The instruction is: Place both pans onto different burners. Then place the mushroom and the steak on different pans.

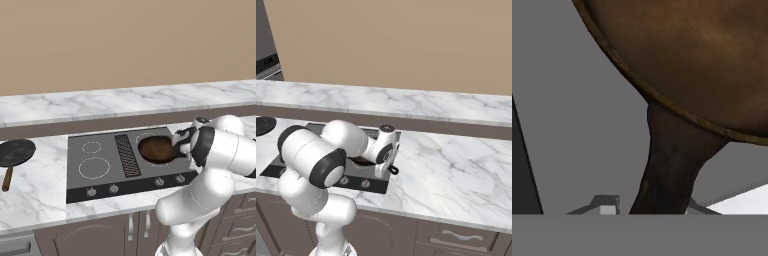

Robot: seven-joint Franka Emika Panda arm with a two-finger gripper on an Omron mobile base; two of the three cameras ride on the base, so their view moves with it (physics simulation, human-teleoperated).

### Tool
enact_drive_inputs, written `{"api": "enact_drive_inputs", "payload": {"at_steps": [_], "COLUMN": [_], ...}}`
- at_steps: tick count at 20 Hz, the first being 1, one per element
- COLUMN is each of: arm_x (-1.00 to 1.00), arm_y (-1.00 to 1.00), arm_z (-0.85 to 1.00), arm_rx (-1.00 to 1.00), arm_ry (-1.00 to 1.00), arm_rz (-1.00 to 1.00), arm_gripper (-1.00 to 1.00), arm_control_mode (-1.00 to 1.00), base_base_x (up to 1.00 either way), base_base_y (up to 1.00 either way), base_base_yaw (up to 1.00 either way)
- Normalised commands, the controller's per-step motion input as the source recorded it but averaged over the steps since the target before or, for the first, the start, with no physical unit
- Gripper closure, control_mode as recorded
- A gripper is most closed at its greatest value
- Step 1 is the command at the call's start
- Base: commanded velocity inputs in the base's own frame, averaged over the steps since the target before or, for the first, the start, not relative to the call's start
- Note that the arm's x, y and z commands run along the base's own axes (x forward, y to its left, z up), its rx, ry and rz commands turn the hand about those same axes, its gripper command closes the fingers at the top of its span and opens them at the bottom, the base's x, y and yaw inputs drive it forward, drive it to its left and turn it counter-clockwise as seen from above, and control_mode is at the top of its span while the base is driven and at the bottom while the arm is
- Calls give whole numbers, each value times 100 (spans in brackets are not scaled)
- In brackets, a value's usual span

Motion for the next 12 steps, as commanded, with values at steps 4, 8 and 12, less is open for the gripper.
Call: {"api": "enact_drive_inputs", "payload": {"at_steps": [4, 8, 12], "arm_x": [1, 0, 0], "arm_y": [0, -9, -5], "arm_z": [-2, 0, 0], "arm_rx": [0, 0, 0], "arm_ry": [6, 1, 0], "arm_rz": [22, 6, 0], "arm_gripper": [100, 100, 100], "arm_control_mode": [-100, -100, -100], "base_base_x": [0, 0, 0], "base_base_y": [0, 0, 0], "base_base_yaw": [0, 0, 0]}}
